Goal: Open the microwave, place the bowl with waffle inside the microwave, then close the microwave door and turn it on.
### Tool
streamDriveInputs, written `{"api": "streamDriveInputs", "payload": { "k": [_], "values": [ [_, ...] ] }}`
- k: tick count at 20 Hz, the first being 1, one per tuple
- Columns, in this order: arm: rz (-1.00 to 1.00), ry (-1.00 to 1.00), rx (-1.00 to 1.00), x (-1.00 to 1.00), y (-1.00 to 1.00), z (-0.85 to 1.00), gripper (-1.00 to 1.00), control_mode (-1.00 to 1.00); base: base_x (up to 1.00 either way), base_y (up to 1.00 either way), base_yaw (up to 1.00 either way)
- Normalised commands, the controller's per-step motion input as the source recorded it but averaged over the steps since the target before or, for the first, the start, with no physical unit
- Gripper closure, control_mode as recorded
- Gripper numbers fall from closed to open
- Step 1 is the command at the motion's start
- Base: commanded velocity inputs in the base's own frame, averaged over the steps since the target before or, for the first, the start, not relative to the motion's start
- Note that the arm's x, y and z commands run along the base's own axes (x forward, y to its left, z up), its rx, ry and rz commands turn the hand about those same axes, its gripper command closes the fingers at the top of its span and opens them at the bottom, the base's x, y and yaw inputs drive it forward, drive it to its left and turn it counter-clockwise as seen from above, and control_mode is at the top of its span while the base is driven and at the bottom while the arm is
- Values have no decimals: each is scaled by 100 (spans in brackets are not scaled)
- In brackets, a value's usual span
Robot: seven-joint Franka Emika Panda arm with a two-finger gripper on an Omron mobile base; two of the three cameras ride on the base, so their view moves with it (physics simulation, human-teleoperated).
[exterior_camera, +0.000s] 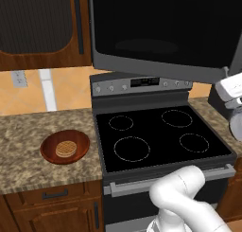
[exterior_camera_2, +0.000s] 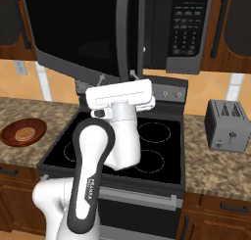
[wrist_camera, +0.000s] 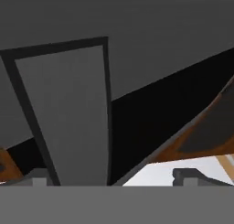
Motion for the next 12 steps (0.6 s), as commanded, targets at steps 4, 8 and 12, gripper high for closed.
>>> {"api": "streamDriveInputs", "payload": {
  "k": [4,8,12],
  "values": [
    [53,0,-27,-74,-65,21,-100,-100,0,0,0],
    [35,-14,-2,-37,-100,44,-100,-100,0,0,0],
    [14,0,-12,-32,-70,-14,-100,-100,0,0,0]
  ]
}}
